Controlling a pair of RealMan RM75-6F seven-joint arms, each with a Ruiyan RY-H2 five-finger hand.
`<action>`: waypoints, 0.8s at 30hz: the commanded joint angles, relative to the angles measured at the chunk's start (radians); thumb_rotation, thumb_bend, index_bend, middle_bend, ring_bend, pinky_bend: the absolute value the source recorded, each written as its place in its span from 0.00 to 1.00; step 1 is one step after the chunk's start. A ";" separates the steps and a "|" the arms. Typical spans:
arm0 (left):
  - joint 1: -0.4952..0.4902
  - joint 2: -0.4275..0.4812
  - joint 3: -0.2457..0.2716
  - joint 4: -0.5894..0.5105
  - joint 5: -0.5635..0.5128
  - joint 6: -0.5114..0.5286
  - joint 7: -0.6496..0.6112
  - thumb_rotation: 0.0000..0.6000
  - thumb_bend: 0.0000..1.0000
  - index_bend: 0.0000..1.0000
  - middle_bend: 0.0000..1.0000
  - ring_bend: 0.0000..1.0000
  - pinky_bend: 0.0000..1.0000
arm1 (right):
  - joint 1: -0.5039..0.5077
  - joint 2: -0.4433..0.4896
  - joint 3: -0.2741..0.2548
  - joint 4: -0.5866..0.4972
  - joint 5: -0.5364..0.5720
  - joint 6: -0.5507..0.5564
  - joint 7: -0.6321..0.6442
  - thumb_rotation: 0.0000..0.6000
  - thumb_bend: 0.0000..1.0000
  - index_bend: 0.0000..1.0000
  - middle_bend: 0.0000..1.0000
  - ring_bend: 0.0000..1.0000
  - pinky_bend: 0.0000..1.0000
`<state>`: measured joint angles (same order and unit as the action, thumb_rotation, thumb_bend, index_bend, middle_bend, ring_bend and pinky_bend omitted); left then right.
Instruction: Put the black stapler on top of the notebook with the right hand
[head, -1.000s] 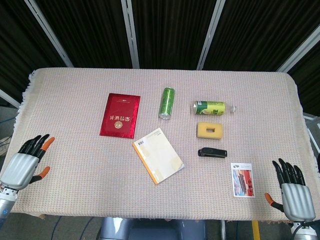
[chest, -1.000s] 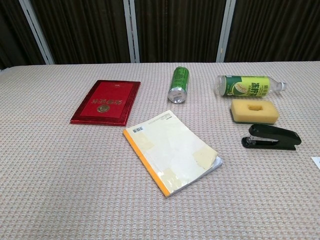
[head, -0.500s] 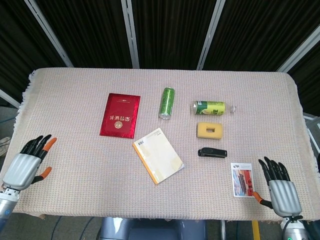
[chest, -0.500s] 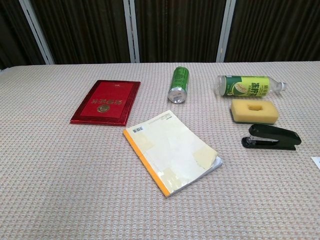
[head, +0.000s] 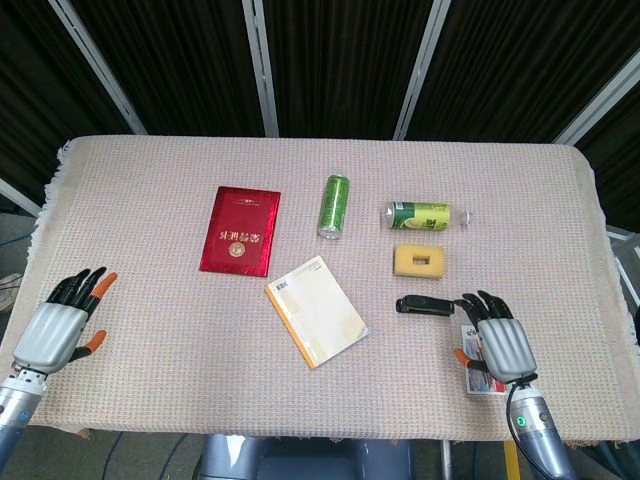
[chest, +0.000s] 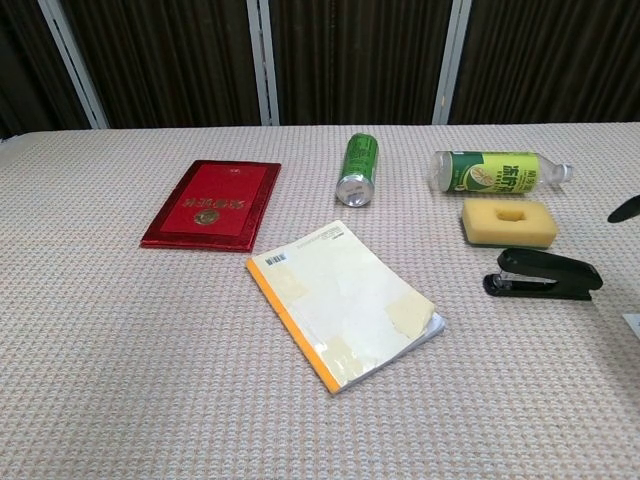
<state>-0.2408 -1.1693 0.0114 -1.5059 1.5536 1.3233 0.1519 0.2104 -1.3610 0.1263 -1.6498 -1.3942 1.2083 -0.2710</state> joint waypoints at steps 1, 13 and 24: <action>0.000 -0.001 -0.002 0.002 -0.006 -0.002 0.002 1.00 0.32 0.00 0.00 0.00 0.13 | 0.031 -0.017 0.020 0.027 0.034 -0.039 0.003 1.00 0.21 0.21 0.16 0.11 0.17; -0.018 -0.020 -0.012 0.010 -0.048 -0.051 0.035 1.00 0.32 0.00 0.00 0.00 0.13 | 0.128 -0.076 0.063 0.129 0.123 -0.145 0.021 1.00 0.22 0.23 0.18 0.13 0.20; -0.033 -0.022 -0.020 0.021 -0.074 -0.082 0.021 1.00 0.32 0.00 0.00 0.00 0.13 | 0.183 -0.145 0.069 0.223 0.171 -0.191 0.027 1.00 0.23 0.25 0.20 0.16 0.23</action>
<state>-0.2734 -1.1918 -0.0086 -1.4860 1.4799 1.2413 0.1736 0.3878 -1.4965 0.1948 -1.4377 -1.2298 1.0219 -0.2463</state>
